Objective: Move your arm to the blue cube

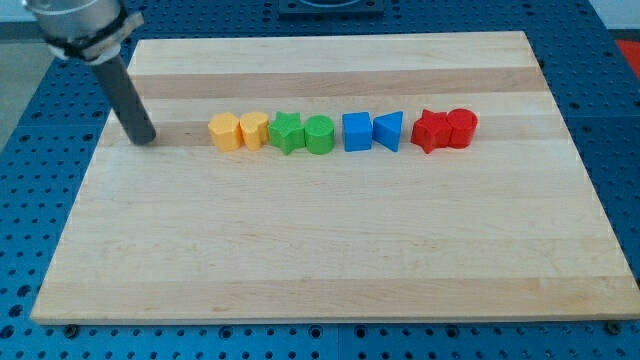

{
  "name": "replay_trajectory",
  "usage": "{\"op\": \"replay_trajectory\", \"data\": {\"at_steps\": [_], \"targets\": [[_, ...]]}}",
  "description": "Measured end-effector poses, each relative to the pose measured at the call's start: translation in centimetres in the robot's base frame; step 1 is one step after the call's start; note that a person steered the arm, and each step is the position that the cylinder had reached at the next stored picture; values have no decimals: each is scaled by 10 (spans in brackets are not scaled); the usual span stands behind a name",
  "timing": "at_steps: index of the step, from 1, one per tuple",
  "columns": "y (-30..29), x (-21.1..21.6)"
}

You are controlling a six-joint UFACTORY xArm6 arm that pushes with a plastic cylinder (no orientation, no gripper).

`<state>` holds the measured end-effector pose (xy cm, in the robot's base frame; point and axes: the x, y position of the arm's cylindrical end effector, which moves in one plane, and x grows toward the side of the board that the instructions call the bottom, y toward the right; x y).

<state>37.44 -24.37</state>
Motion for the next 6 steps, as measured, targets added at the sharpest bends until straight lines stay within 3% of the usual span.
{"op": "replay_trajectory", "data": {"at_steps": [2,6], "targets": [[56,-50],[186,-57]]}}
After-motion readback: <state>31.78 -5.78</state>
